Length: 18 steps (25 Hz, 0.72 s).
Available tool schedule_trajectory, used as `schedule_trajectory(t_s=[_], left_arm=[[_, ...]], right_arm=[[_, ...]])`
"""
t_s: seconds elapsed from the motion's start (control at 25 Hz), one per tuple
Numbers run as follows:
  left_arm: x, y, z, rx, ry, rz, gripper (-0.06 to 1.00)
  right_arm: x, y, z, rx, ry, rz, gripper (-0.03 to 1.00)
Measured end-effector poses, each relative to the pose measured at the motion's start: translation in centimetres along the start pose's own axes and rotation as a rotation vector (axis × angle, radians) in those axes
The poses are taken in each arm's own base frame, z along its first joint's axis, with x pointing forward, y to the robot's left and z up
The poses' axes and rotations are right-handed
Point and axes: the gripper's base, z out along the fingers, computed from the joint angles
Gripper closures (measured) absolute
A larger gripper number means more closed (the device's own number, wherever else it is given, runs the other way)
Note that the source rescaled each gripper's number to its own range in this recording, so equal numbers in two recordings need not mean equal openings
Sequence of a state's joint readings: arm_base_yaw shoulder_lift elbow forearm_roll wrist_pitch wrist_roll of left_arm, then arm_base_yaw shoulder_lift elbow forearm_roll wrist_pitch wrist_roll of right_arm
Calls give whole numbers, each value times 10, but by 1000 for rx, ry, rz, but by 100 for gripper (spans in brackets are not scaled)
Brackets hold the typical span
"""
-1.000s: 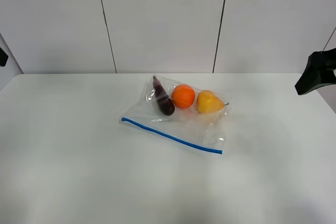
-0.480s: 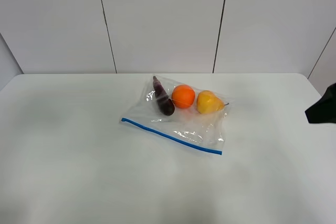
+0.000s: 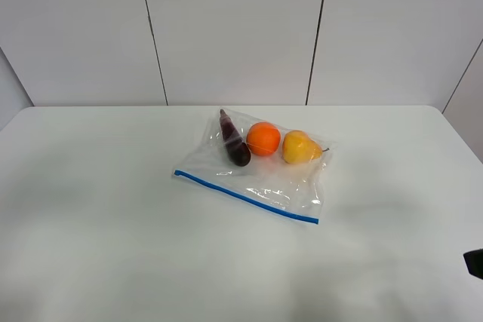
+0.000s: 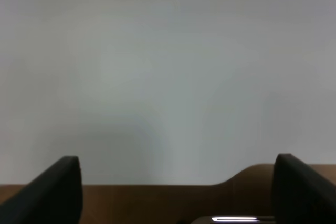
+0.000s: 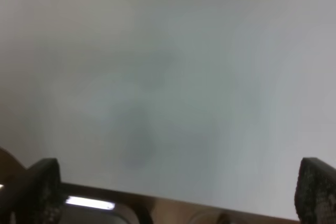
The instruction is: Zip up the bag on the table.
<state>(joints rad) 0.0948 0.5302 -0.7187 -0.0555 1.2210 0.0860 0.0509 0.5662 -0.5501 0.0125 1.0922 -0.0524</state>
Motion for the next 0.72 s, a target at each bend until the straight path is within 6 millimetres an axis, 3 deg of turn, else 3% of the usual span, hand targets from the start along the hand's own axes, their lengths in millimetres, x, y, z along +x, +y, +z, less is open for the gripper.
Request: schedule_trajectory(t_s=[0.2,0.52,0.72], left_arm=[[28,-1,11,0,16,0,-2],[30,-6,15,54,-23,-10,-2],[36,-9,6,77,-106,28,-2]], right_arm=[[22,1,-12,5,-198,10,1],[50,2,-40,19,-460,20,1],[65,0,-50,45,-575,67,1]])
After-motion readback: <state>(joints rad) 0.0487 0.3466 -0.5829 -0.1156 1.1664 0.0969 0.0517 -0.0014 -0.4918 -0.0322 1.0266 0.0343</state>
